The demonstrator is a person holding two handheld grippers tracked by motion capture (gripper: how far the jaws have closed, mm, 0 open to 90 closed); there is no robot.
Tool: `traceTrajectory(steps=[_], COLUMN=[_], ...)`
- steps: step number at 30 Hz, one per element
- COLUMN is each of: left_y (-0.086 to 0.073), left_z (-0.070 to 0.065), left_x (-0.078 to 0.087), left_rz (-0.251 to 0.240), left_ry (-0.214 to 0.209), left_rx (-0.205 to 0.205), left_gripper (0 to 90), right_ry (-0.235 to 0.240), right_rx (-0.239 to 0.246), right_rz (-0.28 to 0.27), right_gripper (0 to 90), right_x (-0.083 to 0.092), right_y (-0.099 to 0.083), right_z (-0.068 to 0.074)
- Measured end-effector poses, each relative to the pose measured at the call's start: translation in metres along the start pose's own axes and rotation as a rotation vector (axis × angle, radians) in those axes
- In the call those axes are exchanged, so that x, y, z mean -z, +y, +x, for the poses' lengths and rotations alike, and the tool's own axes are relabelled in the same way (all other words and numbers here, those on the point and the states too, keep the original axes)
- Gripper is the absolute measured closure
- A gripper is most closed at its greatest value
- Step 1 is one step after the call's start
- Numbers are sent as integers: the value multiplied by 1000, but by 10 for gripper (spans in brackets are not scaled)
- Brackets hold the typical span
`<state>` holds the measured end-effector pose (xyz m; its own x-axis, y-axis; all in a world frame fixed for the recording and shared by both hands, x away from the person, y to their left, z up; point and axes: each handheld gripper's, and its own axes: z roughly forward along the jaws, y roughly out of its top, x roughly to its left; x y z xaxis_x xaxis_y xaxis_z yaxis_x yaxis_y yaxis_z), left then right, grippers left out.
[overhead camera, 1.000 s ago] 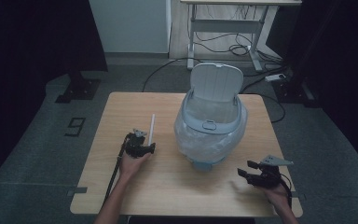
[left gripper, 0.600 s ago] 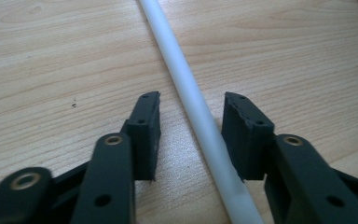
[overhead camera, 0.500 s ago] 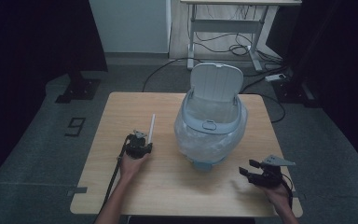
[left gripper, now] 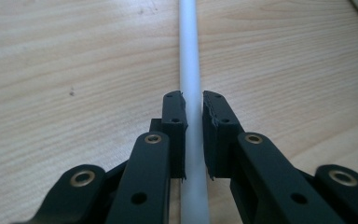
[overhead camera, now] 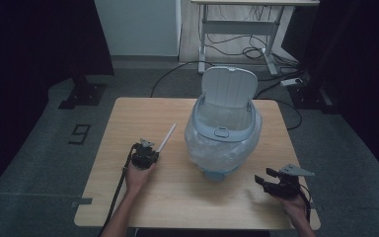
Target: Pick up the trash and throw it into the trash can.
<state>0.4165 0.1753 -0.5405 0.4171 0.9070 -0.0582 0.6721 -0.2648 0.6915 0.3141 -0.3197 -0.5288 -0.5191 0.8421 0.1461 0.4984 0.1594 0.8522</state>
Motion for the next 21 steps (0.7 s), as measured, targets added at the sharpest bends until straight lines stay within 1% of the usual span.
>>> traceTrajectory(steps=[4, 6, 7, 11, 14, 21], left_y=[-2, -2, -3, -5, -4, 1], left_z=[-1, 0, 0, 1, 1, -5], left_x=[8, 16, 20, 35, 44, 60], left_rz=[-25, -51, -62, -99, -129, -174], left_ry=[-32, -60, -68, -79, -104, -123], left_rx=[11, 33, 39, 46, 61, 31], left_gripper=[797, 797, 796, 796, 797, 797], right_ry=[8, 12, 13, 18, 19, 17], right_rx=[-12, -14, -12, -8, -6, -5], right_rz=[3, 1, 1, 1, 6, 9], right_gripper=[344, 344, 345, 345, 345, 345], right_x=[-1, -1, -1, -1, -1, -2], right_y=[-1, 0, 0, 0, 0, 0], right_z=[-1, -1, 0, 1, 1, 1])
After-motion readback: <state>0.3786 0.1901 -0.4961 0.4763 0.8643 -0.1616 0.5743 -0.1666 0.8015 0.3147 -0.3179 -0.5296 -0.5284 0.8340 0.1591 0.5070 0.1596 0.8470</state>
